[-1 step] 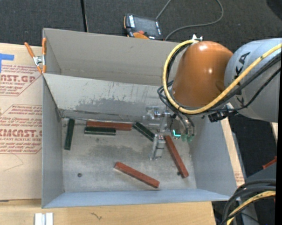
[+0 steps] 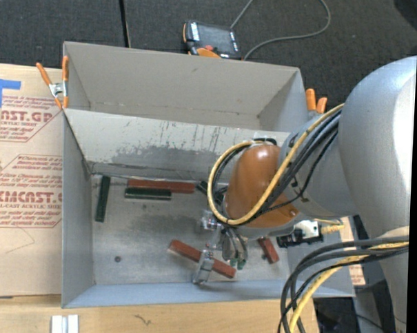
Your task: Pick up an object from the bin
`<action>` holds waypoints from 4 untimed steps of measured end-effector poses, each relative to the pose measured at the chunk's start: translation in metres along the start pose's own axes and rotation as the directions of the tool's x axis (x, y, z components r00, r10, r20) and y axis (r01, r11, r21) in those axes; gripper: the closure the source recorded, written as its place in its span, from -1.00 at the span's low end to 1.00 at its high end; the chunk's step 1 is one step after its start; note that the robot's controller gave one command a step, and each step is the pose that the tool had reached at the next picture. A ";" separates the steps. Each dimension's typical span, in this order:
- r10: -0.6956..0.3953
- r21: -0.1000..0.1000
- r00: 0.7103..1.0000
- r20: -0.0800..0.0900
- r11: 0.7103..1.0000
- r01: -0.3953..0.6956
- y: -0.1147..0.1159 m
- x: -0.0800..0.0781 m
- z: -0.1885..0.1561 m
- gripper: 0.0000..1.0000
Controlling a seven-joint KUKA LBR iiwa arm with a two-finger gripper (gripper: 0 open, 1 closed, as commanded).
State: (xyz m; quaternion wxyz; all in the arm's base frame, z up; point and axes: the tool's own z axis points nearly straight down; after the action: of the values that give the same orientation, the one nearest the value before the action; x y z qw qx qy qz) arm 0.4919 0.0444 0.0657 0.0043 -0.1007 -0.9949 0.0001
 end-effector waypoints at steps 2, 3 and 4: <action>0.000 -0.002 1.000 0.008 1.000 0.000 0.001 0.000 0.001 -1.00; 0.000 -0.002 1.000 0.008 1.000 0.000 0.001 0.000 0.001 -1.00; 0.001 -0.002 1.000 0.009 1.000 -0.001 0.002 0.000 0.001 -1.00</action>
Offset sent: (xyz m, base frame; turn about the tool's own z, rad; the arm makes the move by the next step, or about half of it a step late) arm 0.0000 0.0000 0.0000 0.0000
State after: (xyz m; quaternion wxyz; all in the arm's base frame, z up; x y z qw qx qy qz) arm 0.4921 0.0461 0.0648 -0.0002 -0.1010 -0.9949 -0.0007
